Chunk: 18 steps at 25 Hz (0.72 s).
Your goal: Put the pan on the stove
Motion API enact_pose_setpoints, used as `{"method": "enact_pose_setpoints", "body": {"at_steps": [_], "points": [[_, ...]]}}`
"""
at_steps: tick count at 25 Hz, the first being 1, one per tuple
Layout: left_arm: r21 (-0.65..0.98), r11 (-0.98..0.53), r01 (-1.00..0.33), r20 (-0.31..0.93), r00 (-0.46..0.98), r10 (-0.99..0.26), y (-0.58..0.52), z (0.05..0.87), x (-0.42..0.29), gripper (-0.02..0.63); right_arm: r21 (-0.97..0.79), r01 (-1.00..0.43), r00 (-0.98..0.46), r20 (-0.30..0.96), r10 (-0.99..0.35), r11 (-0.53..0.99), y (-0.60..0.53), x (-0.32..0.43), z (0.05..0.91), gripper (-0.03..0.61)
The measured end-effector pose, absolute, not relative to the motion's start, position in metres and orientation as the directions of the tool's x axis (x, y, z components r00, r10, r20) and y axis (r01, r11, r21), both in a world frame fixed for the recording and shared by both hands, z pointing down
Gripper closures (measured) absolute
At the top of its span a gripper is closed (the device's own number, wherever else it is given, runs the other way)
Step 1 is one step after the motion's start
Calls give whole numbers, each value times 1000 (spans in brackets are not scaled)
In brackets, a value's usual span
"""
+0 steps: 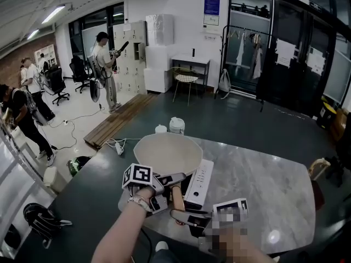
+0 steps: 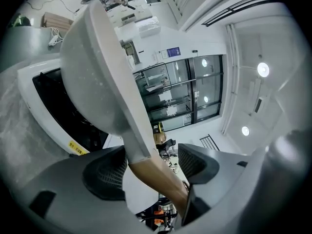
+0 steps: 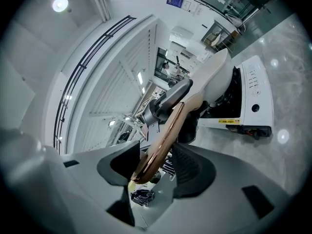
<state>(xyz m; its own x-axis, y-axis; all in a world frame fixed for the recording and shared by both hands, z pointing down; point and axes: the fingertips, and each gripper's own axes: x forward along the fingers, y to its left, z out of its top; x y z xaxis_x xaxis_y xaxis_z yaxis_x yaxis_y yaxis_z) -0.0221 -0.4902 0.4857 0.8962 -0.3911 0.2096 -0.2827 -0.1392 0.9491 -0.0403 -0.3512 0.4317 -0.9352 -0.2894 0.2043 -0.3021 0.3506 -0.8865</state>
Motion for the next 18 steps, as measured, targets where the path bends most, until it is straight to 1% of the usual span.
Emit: {"method": "enact_pose_setpoints", "body": {"at_steps": [4, 8, 12, 18], "points": [[947, -123, -296, 212, 866, -452, -491, 487, -40, 291, -890, -303, -934, 207, -290, 341, -353, -38, 431, 360], [942, -118, -315, 224, 850, -477, -479, 491, -56, 291, -885, -326, -928, 233, -291, 333, -350, -38, 441, 365], [938, -117, -326, 233, 845, -481, -467, 492, -61, 291, -876, -355, -918, 261, -298, 327, -348, -40, 451, 373], [914, -128, -386, 290, 839, -460, -443, 499, -60, 293, -870, -397, -897, 299, -326, 293, -347, -35, 466, 386]]}}
